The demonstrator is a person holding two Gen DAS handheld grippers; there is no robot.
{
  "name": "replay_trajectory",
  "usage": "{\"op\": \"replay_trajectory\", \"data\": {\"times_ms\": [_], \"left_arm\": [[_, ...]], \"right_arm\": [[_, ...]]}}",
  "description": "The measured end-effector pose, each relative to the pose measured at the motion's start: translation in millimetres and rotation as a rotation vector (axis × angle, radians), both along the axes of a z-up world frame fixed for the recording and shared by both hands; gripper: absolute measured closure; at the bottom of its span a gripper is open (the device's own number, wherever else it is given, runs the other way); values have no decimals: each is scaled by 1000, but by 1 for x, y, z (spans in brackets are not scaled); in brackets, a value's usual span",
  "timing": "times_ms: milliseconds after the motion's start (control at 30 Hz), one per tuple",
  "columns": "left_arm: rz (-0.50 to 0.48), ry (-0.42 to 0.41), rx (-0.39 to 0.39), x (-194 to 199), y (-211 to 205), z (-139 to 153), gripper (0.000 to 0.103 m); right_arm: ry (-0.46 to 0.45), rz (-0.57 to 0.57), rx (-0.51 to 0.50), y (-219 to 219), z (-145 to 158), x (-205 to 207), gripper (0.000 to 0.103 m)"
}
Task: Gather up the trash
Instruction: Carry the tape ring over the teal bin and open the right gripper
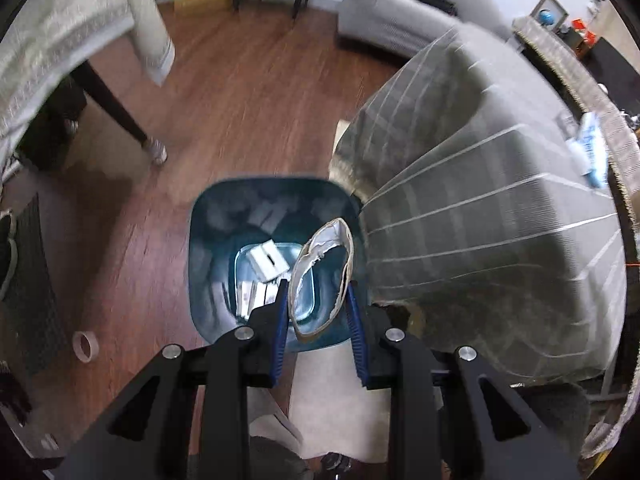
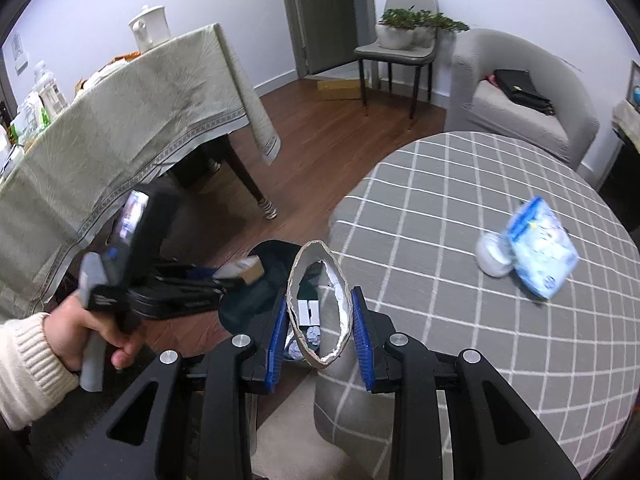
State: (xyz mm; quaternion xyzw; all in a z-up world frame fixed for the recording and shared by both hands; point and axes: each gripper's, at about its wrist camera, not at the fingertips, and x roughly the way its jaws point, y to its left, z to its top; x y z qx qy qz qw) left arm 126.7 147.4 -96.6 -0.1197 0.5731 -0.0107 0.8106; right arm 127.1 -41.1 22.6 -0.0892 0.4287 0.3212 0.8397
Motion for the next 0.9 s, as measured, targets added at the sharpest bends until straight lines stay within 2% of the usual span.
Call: {"op": "replay_trajectory", "data": {"times_ms": [267,333,400,600,900], "left_arm": [[9,112,-36,13,13,-56,72],[17,120,-35,12,19,-60,62],[25,115,-44,10,24,-58,54],[45,59,-57,-2,42,-36,54],[108,-73,-65,-40,75,22,54]], "right_arm": [[37,38,-7,29,-13,18,73],[42,51,-12,40,-15,19,73],[45,61,-16,49,-16,19,73],[53,102,-40,81,-22,17,73],[117,155,-102,129,-51,20,73]]}}
